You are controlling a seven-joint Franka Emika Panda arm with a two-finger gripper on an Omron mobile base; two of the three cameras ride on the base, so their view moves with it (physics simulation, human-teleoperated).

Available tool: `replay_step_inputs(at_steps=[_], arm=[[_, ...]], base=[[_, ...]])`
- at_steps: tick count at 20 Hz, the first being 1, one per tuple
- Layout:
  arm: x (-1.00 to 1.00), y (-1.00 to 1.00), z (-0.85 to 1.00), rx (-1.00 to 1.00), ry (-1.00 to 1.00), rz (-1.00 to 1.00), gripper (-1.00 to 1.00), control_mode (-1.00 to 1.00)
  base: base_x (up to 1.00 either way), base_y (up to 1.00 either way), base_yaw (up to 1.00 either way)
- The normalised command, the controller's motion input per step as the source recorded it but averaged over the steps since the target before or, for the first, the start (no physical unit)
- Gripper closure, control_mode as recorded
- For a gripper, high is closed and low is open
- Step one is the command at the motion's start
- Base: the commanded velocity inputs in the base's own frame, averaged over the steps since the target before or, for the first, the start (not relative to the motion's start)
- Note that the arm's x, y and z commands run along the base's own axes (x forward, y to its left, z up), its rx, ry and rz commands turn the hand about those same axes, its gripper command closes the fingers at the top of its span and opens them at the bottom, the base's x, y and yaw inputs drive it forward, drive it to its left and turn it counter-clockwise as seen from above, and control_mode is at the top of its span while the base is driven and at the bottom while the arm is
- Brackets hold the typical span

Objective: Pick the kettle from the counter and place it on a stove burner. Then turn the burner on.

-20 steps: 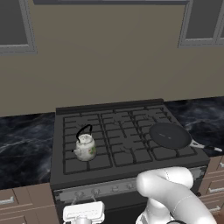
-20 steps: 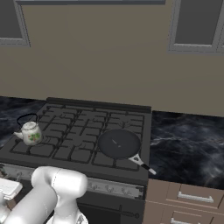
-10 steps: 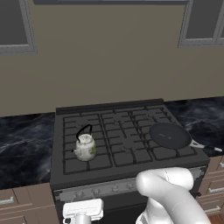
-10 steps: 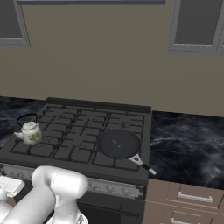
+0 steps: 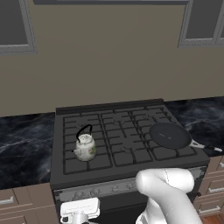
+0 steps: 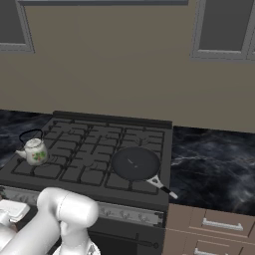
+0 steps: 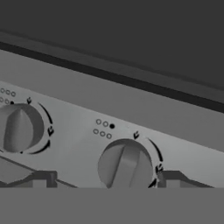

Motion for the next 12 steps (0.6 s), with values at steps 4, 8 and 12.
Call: replay_step_inputs(at_steps=[4,8,12], arm=[[0.06,0.22,-0.45,0.00,0.00,0.00,-1.00,-1.00],[0.09,0.24,-0.34,0.00,0.00,0.00,-1.00,-1.00],[0.16,0.03,-0.16,0.00,0.00,0.00,-1.00,-1.00]], base=[[0.00,0.00,0.00],[0.00,0.00,0.00],[0.00,0.00,0.00]])
